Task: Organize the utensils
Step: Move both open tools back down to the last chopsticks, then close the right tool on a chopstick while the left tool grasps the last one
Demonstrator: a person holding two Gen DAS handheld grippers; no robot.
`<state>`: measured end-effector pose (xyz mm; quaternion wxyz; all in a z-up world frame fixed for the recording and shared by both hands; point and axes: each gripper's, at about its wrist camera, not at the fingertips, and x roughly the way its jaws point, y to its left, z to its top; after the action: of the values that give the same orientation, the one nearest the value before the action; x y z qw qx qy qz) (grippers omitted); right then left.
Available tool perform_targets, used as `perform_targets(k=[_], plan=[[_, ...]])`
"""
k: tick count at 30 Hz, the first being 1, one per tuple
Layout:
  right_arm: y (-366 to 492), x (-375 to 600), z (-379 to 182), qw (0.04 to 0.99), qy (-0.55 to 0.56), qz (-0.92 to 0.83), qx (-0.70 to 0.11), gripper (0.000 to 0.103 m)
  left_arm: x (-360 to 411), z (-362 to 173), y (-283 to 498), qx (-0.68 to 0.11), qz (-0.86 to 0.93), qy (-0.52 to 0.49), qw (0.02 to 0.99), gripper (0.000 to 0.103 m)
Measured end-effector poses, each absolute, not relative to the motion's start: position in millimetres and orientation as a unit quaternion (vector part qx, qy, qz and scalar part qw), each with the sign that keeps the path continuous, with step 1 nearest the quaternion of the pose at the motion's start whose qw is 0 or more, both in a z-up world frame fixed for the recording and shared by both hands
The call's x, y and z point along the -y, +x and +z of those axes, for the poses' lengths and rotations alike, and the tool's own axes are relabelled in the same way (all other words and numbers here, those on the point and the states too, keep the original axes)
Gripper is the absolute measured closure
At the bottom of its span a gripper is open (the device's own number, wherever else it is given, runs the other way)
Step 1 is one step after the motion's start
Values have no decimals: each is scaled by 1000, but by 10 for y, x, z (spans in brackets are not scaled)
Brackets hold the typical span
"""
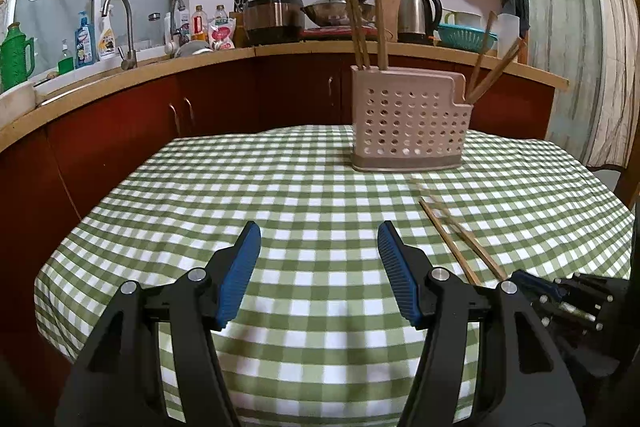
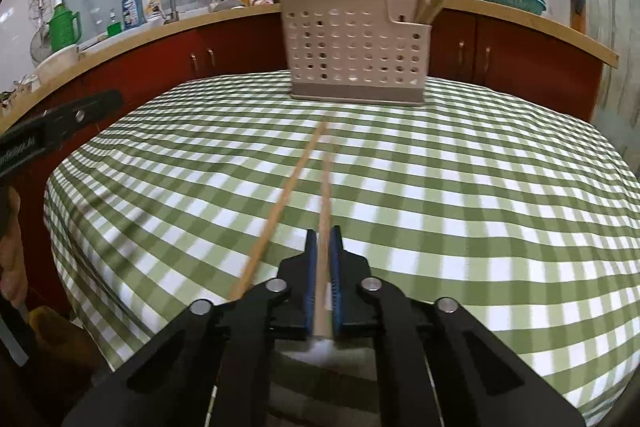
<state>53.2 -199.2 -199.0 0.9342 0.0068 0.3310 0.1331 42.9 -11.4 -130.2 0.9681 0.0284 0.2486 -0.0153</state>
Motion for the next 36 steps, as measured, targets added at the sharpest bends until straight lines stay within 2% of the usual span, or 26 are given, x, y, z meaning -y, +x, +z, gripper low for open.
perform_targets(k=[17,20,25,31,36], plan=[[351,2868,-2030,947,43,68,-311,96,953,-1754,302,-326,-107,39,939,46],[358,2896,-2027,947,49,75,-309,96,1058,-1934,341,-356,-116,43,926,56],[378,2908,-2030,946,60,86,-308,96,1048,-1966,361,-353,-106,55,928,70],[420,2838,-2037,945,54,103,-307,96,709,-1984,489,-348,-73,36,934,70],[392,2872,-2061,942,62,117,-307,94,714,-1993,337,-325,-93,51,940,70]])
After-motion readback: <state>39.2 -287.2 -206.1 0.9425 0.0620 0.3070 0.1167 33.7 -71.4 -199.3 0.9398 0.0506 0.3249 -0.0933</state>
